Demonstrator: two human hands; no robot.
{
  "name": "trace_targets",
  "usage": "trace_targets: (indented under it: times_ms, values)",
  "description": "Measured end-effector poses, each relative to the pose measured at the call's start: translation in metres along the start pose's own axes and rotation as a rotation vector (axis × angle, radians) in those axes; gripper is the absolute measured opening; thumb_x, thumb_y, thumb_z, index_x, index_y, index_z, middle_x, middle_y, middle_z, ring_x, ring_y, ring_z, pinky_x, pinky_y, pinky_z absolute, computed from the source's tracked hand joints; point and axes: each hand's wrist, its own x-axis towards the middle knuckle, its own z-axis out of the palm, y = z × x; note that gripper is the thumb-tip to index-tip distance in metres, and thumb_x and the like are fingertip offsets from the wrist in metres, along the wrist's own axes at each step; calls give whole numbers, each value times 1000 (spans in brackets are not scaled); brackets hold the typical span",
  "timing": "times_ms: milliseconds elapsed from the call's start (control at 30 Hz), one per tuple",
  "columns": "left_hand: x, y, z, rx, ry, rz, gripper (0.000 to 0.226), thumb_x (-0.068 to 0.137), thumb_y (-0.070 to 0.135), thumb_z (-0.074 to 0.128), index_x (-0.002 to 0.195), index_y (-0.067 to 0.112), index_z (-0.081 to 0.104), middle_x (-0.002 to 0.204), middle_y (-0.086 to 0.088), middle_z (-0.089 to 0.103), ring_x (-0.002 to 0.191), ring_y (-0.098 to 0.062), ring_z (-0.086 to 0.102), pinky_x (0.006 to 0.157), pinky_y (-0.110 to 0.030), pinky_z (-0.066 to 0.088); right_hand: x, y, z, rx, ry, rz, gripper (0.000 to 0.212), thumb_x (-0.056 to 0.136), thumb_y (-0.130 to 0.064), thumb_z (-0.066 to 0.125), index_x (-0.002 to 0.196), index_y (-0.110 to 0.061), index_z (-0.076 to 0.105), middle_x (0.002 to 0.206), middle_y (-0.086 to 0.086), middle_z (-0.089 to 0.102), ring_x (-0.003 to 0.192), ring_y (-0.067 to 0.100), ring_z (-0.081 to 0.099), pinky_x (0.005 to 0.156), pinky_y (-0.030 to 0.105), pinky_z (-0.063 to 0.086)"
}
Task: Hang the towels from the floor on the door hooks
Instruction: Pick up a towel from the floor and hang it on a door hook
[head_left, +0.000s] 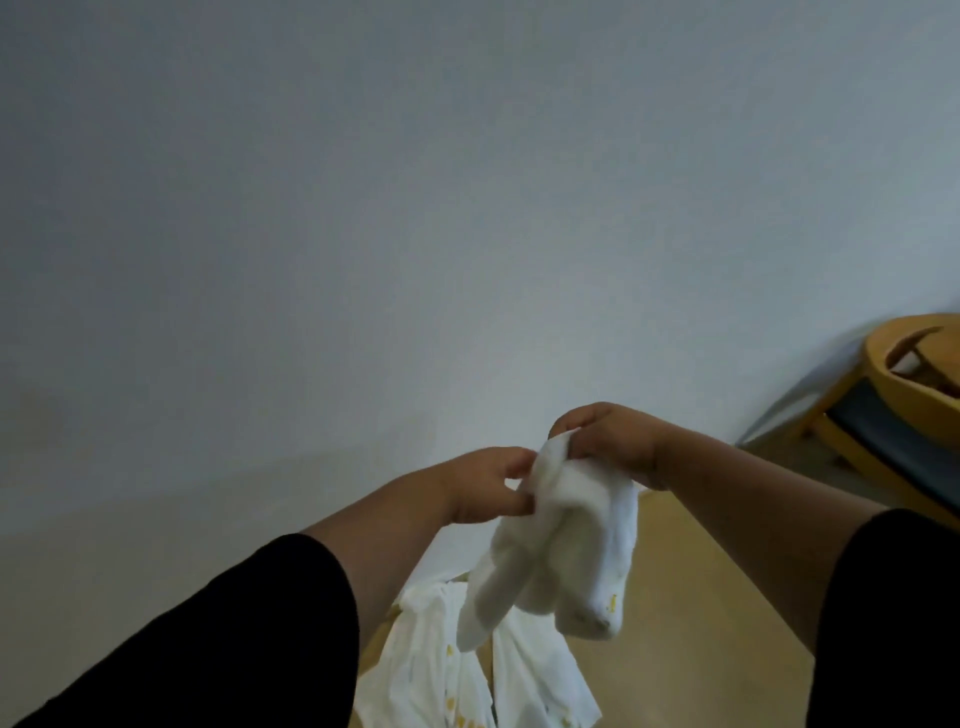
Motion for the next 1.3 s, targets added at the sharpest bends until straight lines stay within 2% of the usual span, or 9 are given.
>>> trace_targets:
  times_ms: [100, 200, 267, 400, 600, 800, 967, 1133, 1300]
  values:
    - [-3, 18, -2, -35, 0, 18, 22, 84, 27, 68, 103, 17, 69, 104, -1, 69, 99, -19, 64, 91, -38, 52, -16, -14, -14, -49, 48, -14, 28, 61, -9, 54, 78, -15, 76, 88, 14, 70, 86, 29, 65, 88, 47, 54]
    - [-5, 29, -11, 63, 163, 48, 25, 91, 36, 59, 86, 12, 65, 86, -2, 63, 79, -18, 58, 72, -32, 47, -26, -15, -28, -80, 111, -21, 27, 62, -11, 56, 79, -16, 76, 86, 11, 71, 84, 26, 65, 83, 43, 55]
    - [-4, 36, -19, 98, 310, 78, 28, 92, 33, 57, 81, 8, 61, 80, -4, 59, 74, -19, 54, 67, -33, 43, -29, -12, -36, -104, 140, -25, 27, 63, -12, 58, 83, -17, 76, 87, 9, 71, 84, 25, 66, 81, 40, 56]
    - [0, 59, -25, 177, 449, 172, 24, 93, 31, 57, 85, 9, 62, 84, -5, 63, 80, -20, 58, 71, -31, 43, -30, -6, -41, -195, 117, -37, 29, 63, -17, 62, 91, -17, 69, 92, 9, 68, 88, 25, 65, 84, 41, 54]
    - [11, 96, -16, 323, 450, 97, 25, 91, 40, 50, 82, 18, 58, 84, 1, 61, 80, -19, 56, 69, -32, 43, -19, -14, -26, -263, -10, -242, 29, 81, -16, 67, 110, -20, 66, 107, 3, 70, 102, 20, 65, 89, 36, 53]
    - [-2, 102, -17, 319, 589, -61, 21, 90, 42, 58, 92, 21, 61, 86, 3, 61, 76, -16, 54, 64, -30, 39, 4, -29, -36, -735, 178, -380, 10, 91, -28, 48, 94, -28, 57, 94, -5, 63, 89, 17, 59, 72, 29, 46]
    - [-31, 82, -3, 337, 768, -181, 24, 92, 37, 59, 91, 13, 63, 88, -2, 64, 77, -15, 53, 63, -28, 37, -2, -48, -26, -957, 166, -517, 25, 91, -50, 52, 102, -29, 57, 92, -7, 63, 84, 14, 58, 73, 30, 50]
    - [-67, 77, 19, 307, 970, -268, 13, 94, 22, 55, 95, 10, 61, 88, -2, 59, 79, -16, 51, 60, -25, 29, -15, -54, -9, -1056, 119, -675, 38, 86, -64, 51, 83, -26, 48, 75, -9, 55, 72, 15, 55, 63, 30, 45]
    - [-116, 77, 40, 530, 874, -410, 21, 98, 33, 47, 102, 14, 55, 99, -6, 60, 89, -24, 55, 71, -30, 37, -28, -57, 15, -1175, -5, -816, 44, 86, -68, 48, 76, -25, 48, 75, -7, 56, 73, 17, 54, 60, 28, 38]
